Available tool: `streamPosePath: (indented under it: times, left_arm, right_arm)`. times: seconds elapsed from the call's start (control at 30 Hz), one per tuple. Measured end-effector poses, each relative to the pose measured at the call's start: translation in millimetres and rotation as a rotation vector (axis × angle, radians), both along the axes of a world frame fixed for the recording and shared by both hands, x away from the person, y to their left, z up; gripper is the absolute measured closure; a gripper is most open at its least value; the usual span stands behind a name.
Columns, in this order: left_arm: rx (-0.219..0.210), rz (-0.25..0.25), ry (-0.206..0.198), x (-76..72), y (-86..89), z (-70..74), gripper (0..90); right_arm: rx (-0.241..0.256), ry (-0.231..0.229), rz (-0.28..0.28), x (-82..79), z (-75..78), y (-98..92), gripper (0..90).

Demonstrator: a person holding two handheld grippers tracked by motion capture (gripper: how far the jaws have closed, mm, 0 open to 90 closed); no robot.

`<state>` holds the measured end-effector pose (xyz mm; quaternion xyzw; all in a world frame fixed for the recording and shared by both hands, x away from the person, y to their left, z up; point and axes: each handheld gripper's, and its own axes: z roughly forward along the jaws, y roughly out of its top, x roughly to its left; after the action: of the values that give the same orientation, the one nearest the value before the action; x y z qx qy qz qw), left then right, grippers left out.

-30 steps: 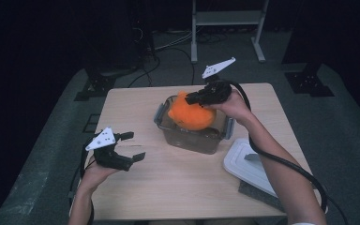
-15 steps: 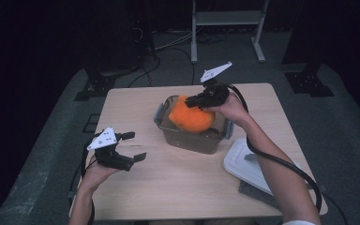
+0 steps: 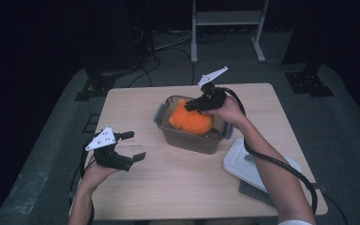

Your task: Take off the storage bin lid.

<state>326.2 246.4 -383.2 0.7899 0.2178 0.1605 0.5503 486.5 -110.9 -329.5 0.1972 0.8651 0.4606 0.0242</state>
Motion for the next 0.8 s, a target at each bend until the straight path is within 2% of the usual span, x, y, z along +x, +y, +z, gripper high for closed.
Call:
streamPosePath:
  times: [0.43, 0.8]
  left_arm:
    - [0.003, 0.002, -0.001, -0.5, 0.4, 0.2, 7.8]
    - [-0.001, 0.007, -0.002, -0.5, 2.4, 0.9, 7.8]
  right_arm:
    - [-0.032, 0.027, -0.002, 2.2, -10.7, 5.4, 79.4]
    - [-0.054, 0.047, -0.001, 0.7, -13.2, 9.4, 78.8]
